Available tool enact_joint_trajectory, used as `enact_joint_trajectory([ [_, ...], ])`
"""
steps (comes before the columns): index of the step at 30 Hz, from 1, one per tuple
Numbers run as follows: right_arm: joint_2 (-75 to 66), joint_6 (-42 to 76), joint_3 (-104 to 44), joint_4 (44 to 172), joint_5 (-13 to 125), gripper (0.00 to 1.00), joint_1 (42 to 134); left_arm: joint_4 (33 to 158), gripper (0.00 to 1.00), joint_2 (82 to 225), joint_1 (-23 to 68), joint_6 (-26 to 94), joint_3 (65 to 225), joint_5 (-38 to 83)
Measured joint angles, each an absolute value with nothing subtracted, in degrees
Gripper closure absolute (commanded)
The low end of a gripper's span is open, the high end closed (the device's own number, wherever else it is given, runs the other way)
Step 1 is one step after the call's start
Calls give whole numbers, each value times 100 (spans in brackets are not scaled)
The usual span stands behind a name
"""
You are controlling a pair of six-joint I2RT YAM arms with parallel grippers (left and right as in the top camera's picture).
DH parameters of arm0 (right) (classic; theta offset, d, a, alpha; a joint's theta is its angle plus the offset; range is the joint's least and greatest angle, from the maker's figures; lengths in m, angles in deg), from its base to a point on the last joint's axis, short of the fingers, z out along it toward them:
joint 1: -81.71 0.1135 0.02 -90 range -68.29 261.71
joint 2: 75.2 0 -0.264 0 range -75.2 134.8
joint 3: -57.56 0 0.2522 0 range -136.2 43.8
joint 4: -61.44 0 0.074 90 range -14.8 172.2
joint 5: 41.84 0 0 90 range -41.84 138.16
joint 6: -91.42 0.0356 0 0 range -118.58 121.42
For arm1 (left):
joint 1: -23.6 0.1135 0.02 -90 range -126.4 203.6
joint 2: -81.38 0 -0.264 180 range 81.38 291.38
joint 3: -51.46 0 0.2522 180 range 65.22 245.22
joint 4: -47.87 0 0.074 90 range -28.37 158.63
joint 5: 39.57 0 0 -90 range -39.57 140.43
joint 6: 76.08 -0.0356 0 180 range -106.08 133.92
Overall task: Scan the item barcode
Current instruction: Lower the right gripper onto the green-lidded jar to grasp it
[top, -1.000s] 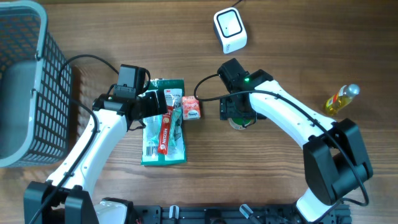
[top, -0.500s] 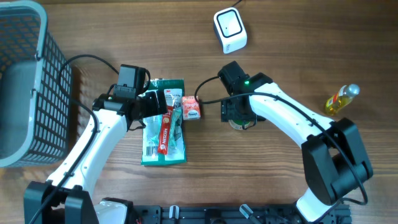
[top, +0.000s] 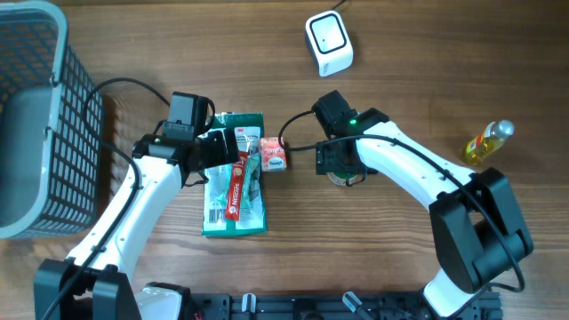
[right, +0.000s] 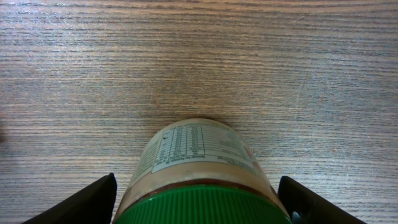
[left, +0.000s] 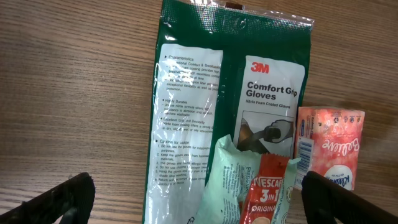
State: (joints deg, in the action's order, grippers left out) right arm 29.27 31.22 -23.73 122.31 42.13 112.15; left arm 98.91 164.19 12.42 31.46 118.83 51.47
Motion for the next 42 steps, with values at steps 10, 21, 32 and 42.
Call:
enact_joint_trajectory([
  [10,2927,3122,-2373,12224,4213,26,11215,9891,0,16419,1242,3146,11883,5149],
  [21,2927,2930,-2373,12185,4213,26,11215,9891,0,16419,1242,3146,11883,5149],
  [32,2949,2613,-2373,12165,4248,11,11215,9891,0,16419,1242,3146,11883,5147],
  [42,2949,3083,-2373,12187,4478,17,11215,9891,0,16419,1242,3146,11883,5147],
])
